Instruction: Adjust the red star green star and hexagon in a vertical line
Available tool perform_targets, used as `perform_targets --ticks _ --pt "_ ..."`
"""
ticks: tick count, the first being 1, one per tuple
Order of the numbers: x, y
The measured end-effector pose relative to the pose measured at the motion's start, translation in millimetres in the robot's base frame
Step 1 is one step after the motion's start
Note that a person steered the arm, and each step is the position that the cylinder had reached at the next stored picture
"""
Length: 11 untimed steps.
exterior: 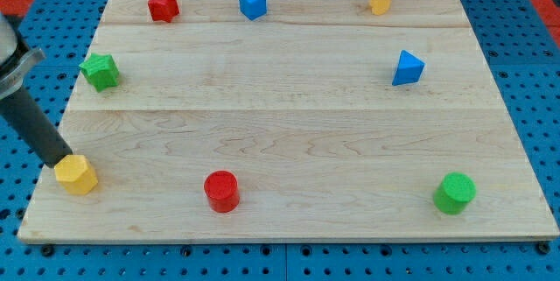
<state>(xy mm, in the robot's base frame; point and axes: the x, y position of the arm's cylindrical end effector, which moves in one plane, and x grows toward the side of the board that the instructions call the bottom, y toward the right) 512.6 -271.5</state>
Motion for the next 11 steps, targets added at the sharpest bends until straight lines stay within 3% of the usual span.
perform_targets --ticks 2,3,4,5,10,11 --pt "-78.5 114.9" --pt "-161.2 154.6" --pt "-224.6 174.1" --pt "-258.6 156.9" --pt "-291.8 76.2" --pt "-266.0 113.4"
